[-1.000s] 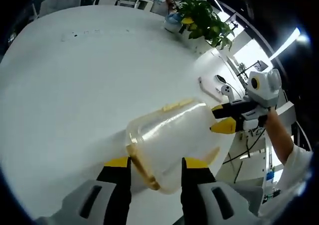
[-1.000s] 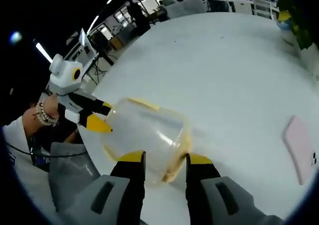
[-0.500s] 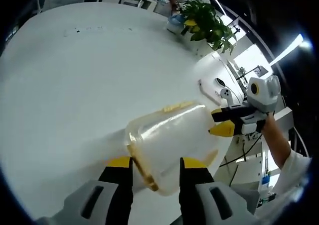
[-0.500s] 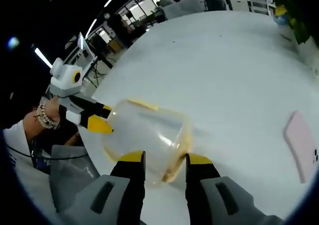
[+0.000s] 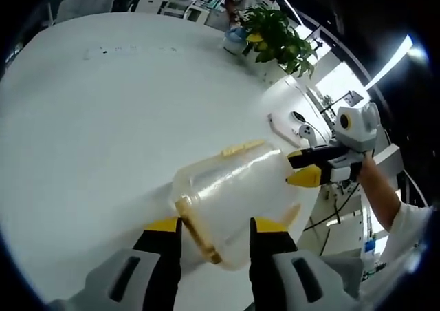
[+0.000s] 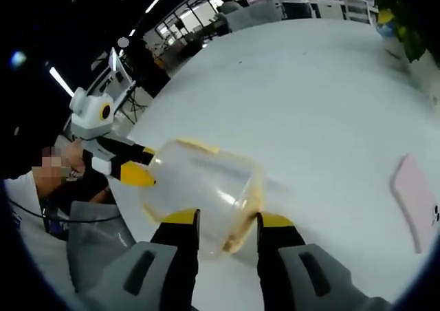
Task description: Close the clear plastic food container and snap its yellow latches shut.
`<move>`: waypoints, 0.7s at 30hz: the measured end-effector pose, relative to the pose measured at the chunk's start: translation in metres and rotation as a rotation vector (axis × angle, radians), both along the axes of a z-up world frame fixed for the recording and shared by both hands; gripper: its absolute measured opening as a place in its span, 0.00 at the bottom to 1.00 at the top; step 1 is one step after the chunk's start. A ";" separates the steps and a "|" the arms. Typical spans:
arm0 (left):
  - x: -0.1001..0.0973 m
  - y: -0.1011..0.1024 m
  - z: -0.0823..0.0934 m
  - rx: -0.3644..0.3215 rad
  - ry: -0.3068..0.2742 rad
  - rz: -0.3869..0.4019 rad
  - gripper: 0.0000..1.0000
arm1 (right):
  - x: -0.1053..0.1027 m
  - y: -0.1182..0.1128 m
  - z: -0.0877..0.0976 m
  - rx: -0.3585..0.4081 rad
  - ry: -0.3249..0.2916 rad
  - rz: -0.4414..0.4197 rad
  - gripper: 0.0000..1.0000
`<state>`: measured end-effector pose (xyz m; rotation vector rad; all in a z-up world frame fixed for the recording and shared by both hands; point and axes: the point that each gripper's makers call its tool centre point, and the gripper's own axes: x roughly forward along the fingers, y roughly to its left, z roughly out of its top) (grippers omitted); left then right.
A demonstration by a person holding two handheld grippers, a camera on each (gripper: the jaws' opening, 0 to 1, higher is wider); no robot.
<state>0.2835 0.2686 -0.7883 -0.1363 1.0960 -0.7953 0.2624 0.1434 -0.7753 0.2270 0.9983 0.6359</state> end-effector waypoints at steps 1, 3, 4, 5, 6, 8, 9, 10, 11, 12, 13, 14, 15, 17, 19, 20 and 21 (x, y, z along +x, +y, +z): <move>0.001 0.000 0.000 0.001 -0.014 -0.011 0.34 | 0.001 0.001 0.000 -0.002 -0.014 0.006 0.30; 0.002 0.000 0.001 0.002 -0.027 -0.034 0.36 | 0.003 0.001 0.001 -0.026 -0.060 0.033 0.31; 0.002 0.000 0.001 0.001 -0.031 -0.046 0.37 | 0.002 0.001 0.001 -0.033 -0.068 0.038 0.31; 0.002 0.000 0.001 -0.001 -0.037 -0.059 0.38 | 0.003 0.001 0.001 -0.041 -0.076 0.043 0.31; 0.001 0.000 0.001 0.000 -0.043 -0.075 0.39 | 0.002 0.002 0.002 -0.055 -0.091 0.056 0.31; 0.001 0.001 0.003 0.010 -0.081 -0.107 0.40 | 0.005 0.002 0.002 -0.066 -0.100 0.066 0.31; 0.001 0.001 0.003 0.014 -0.090 -0.115 0.42 | 0.005 0.002 0.002 -0.070 -0.104 0.071 0.31; 0.003 0.001 0.005 0.022 -0.130 -0.145 0.44 | 0.005 0.001 0.002 -0.071 -0.104 0.074 0.31; 0.005 0.002 0.007 0.029 -0.157 -0.151 0.48 | 0.006 0.001 0.001 -0.072 -0.104 0.078 0.31; 0.007 0.003 0.008 0.041 -0.177 -0.156 0.53 | 0.005 0.001 0.002 -0.077 -0.106 0.087 0.31; 0.009 0.005 0.009 0.057 -0.206 -0.175 0.55 | 0.006 0.000 0.001 -0.080 -0.106 0.091 0.31; 0.010 0.006 0.010 0.072 -0.226 -0.187 0.56 | 0.005 0.000 0.002 -0.086 -0.109 0.101 0.30; 0.012 0.008 0.011 0.090 -0.253 -0.202 0.57 | 0.005 -0.001 0.002 -0.098 -0.116 0.115 0.29; 0.012 0.010 0.013 0.105 -0.272 -0.216 0.57 | 0.007 -0.004 0.005 -0.123 -0.140 0.133 0.25; 0.013 0.009 0.018 0.094 -0.292 -0.230 0.58 | 0.011 -0.007 0.009 -0.125 -0.162 0.129 0.24; 0.014 0.009 0.020 0.091 -0.300 -0.227 0.58 | 0.012 -0.008 0.012 -0.120 -0.169 0.126 0.25; 0.014 0.007 0.024 0.085 -0.318 -0.237 0.58 | 0.014 -0.008 0.015 -0.111 -0.173 0.130 0.25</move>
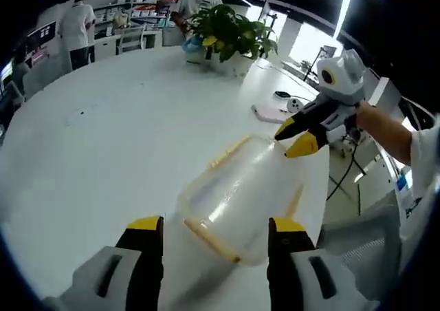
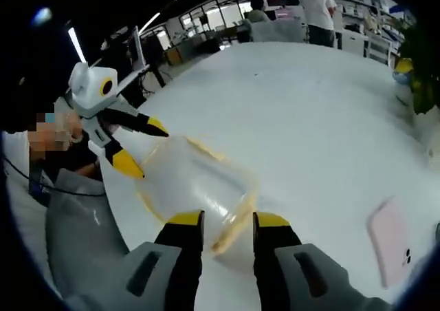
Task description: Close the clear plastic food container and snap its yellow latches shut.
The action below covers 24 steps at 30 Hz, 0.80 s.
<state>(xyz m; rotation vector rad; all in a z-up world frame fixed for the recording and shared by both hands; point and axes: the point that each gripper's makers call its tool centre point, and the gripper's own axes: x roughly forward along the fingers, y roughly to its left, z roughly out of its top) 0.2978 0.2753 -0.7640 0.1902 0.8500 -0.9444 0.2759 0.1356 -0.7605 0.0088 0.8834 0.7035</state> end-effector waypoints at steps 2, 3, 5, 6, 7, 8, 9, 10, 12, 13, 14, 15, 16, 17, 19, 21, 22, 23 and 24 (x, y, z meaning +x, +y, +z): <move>0.002 -0.005 0.007 -0.013 -0.050 -0.034 0.57 | 0.002 0.001 0.004 -0.001 -0.021 0.015 0.24; 0.002 -0.008 0.013 -0.013 -0.092 -0.070 0.55 | 0.005 0.000 0.007 -0.017 -0.044 0.026 0.22; 0.001 -0.013 0.019 0.005 -0.152 -0.122 0.52 | 0.008 0.001 0.011 -0.037 -0.072 0.051 0.20; 0.000 -0.016 0.021 0.009 -0.170 -0.144 0.52 | 0.010 0.004 0.012 -0.032 -0.079 0.057 0.19; -0.002 -0.021 0.024 0.012 -0.194 -0.172 0.52 | 0.011 0.006 0.015 -0.024 -0.079 0.065 0.19; -0.004 -0.024 0.026 0.015 -0.213 -0.197 0.51 | 0.012 0.008 0.015 -0.022 -0.077 0.066 0.18; -0.005 -0.026 0.028 0.022 -0.236 -0.217 0.49 | 0.014 0.011 0.017 -0.022 -0.082 0.074 0.17; -0.006 -0.029 0.029 0.025 -0.248 -0.231 0.48 | 0.015 0.013 0.018 -0.022 -0.089 0.083 0.16; -0.012 -0.034 0.029 0.029 -0.251 -0.267 0.46 | 0.017 0.019 0.021 -0.023 -0.102 0.106 0.15; -0.014 -0.037 0.029 0.021 -0.249 -0.277 0.46 | 0.018 0.020 0.022 -0.023 -0.105 0.109 0.15; -0.016 -0.040 0.029 0.021 -0.246 -0.291 0.45 | 0.020 0.023 0.023 -0.023 -0.111 0.115 0.14; -0.016 -0.041 0.028 0.024 -0.246 -0.296 0.45 | 0.021 0.027 0.024 -0.018 -0.113 0.130 0.13; -0.017 -0.043 0.027 0.026 -0.250 -0.311 0.44 | 0.022 0.030 0.025 -0.015 -0.114 0.140 0.12; -0.017 -0.045 0.027 0.028 -0.256 -0.319 0.42 | 0.022 0.032 0.025 -0.014 -0.115 0.145 0.11; -0.018 -0.049 0.026 0.030 -0.261 -0.338 0.41 | 0.023 0.039 0.026 -0.012 -0.120 0.172 0.10; -0.019 -0.052 0.025 0.028 -0.263 -0.356 0.40 | 0.024 0.045 0.028 -0.006 -0.123 0.189 0.09; -0.020 -0.053 0.025 0.025 -0.262 -0.359 0.39 | 0.024 0.048 0.029 -0.001 -0.124 0.198 0.08; -0.021 -0.055 0.025 0.023 -0.261 -0.368 0.36 | 0.024 0.052 0.029 0.003 -0.123 0.208 0.06; -0.021 -0.057 0.025 0.023 -0.263 -0.377 0.34 | 0.024 0.054 0.029 0.004 -0.123 0.215 0.02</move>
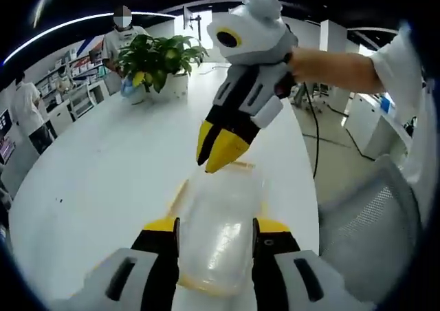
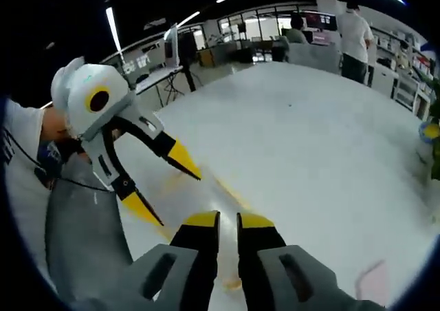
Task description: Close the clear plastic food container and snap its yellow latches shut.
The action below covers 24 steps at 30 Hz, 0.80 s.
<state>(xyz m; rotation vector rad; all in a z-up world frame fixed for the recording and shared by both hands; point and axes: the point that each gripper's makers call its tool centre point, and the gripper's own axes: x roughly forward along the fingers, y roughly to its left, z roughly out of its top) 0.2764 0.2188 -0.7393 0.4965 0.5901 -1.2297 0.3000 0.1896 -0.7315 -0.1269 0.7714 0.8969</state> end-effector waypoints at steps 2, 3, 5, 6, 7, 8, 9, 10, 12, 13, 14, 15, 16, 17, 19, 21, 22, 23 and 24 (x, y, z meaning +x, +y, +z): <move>0.001 -0.002 -0.001 0.006 -0.014 -0.010 0.32 | 0.002 0.005 -0.001 -0.006 -0.006 0.018 0.00; 0.002 -0.003 -0.001 0.009 -0.021 -0.017 0.31 | 0.003 0.008 -0.001 -0.007 -0.007 0.025 0.00; 0.003 -0.005 -0.001 0.008 -0.030 -0.026 0.26 | 0.004 0.014 -0.002 0.001 0.003 0.037 0.00; 0.003 -0.006 -0.001 0.007 -0.037 -0.032 0.23 | 0.004 0.017 -0.003 0.004 0.006 0.045 0.00; 0.003 -0.008 0.000 0.004 -0.038 -0.033 0.22 | 0.004 0.019 -0.004 0.000 0.005 0.053 0.00; 0.003 -0.009 0.000 0.002 -0.034 -0.033 0.23 | 0.004 0.022 -0.006 -0.009 0.005 0.067 0.00; 0.004 -0.010 0.000 0.001 -0.031 -0.036 0.23 | 0.004 0.024 -0.007 -0.016 0.004 0.074 0.00; 0.004 -0.011 -0.001 0.001 -0.030 -0.037 0.23 | 0.005 0.025 -0.010 -0.024 0.006 0.083 0.00; 0.003 -0.012 -0.002 0.007 -0.033 -0.048 0.23 | 0.005 0.028 -0.012 -0.030 0.009 0.100 0.00; 0.003 -0.013 -0.004 0.010 -0.033 -0.051 0.23 | 0.005 0.029 -0.014 -0.033 0.013 0.104 0.00; 0.002 -0.013 -0.006 0.016 -0.033 -0.058 0.22 | 0.005 0.031 -0.015 -0.039 0.013 0.114 0.00; 0.001 -0.014 -0.007 0.021 -0.036 -0.064 0.22 | 0.005 0.032 -0.016 -0.043 0.012 0.123 0.00; 0.001 -0.014 -0.008 0.023 -0.037 -0.067 0.22 | 0.007 0.033 -0.019 -0.053 0.010 0.135 0.00; 0.001 -0.015 -0.008 0.024 -0.040 -0.070 0.21 | 0.008 0.034 -0.020 -0.064 -0.001 0.149 0.00; 0.001 -0.017 -0.008 0.022 -0.053 -0.083 0.20 | 0.009 0.034 -0.023 -0.086 -0.009 0.166 0.00; 0.001 -0.018 -0.009 0.024 -0.058 -0.092 0.19 | 0.011 0.033 -0.024 -0.099 -0.018 0.171 0.00; 0.002 -0.019 -0.009 0.026 -0.057 -0.091 0.19 | 0.011 0.033 -0.024 -0.101 -0.018 0.173 0.00; 0.001 -0.019 -0.009 0.028 -0.057 -0.092 0.19 | 0.012 0.032 -0.024 -0.101 -0.018 0.175 0.00; 0.001 -0.019 -0.010 0.027 -0.058 -0.093 0.19 | 0.012 0.032 -0.024 -0.101 -0.015 0.174 0.00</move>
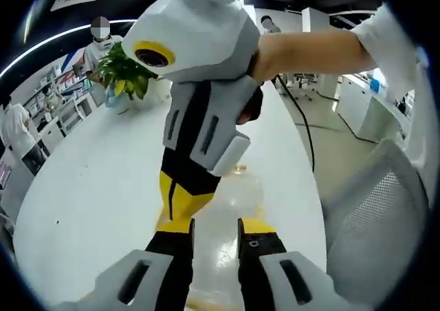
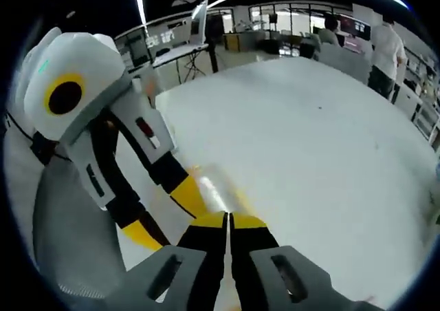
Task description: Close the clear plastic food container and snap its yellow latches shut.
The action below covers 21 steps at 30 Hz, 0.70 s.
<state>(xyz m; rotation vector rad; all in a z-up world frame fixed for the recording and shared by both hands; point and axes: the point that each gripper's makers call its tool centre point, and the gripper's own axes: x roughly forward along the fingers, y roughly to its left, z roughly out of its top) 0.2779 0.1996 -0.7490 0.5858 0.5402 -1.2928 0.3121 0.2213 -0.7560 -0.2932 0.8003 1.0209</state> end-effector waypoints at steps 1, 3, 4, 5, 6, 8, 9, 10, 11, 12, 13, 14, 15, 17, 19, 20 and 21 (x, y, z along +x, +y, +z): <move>0.000 0.000 0.000 -0.001 0.001 0.002 0.19 | 0.000 0.000 0.000 0.002 0.002 0.001 0.00; 0.000 -0.001 0.000 -0.003 0.001 -0.001 0.19 | 0.000 -0.001 0.000 0.004 0.003 0.000 0.00; 0.000 -0.001 -0.001 -0.003 0.001 -0.001 0.19 | 0.000 -0.001 0.000 0.002 0.003 0.000 0.00; 0.000 -0.002 -0.001 -0.004 0.002 -0.002 0.19 | 0.000 -0.002 0.000 0.001 0.002 0.001 0.00; 0.000 -0.002 -0.001 -0.004 0.002 -0.002 0.19 | 0.000 -0.002 0.000 0.001 0.000 0.002 0.00; 0.000 -0.003 -0.001 -0.007 0.005 -0.002 0.19 | 0.000 -0.002 -0.001 0.001 0.001 0.003 0.00; 0.000 -0.003 -0.001 -0.006 0.007 -0.001 0.19 | 0.000 -0.002 -0.001 0.000 -0.001 0.004 0.00; 0.000 -0.003 -0.001 -0.007 0.008 -0.003 0.19 | 0.000 -0.003 -0.001 -0.003 -0.004 0.004 0.00; -0.001 -0.003 -0.001 -0.007 0.008 -0.003 0.19 | 0.000 -0.003 -0.001 -0.004 -0.006 0.005 0.00; -0.001 -0.002 -0.001 -0.007 0.009 -0.003 0.18 | 0.000 -0.003 -0.001 -0.005 -0.009 0.009 0.00; -0.001 -0.002 -0.001 -0.008 0.008 -0.004 0.18 | 0.001 -0.003 -0.001 -0.005 -0.010 0.010 0.01; -0.001 -0.002 -0.001 -0.008 0.009 -0.002 0.18 | 0.001 -0.002 -0.002 -0.007 -0.010 0.008 0.01; -0.002 -0.002 -0.001 -0.008 0.009 -0.003 0.18 | 0.001 -0.002 -0.002 -0.009 -0.012 0.009 0.02; -0.008 -0.002 -0.004 0.000 0.032 -0.024 0.21 | 0.002 -0.002 -0.003 -0.012 -0.020 0.014 0.07; -0.014 0.000 -0.010 0.034 0.017 -0.045 0.21 | 0.002 0.000 -0.003 -0.011 -0.020 0.016 0.09; -0.015 0.001 -0.012 0.052 -0.001 -0.058 0.21 | 0.002 0.000 -0.003 -0.011 -0.021 0.017 0.09; -0.017 -0.002 -0.009 0.011 0.009 -0.038 0.21 | 0.002 0.001 -0.003 -0.014 -0.024 0.019 0.09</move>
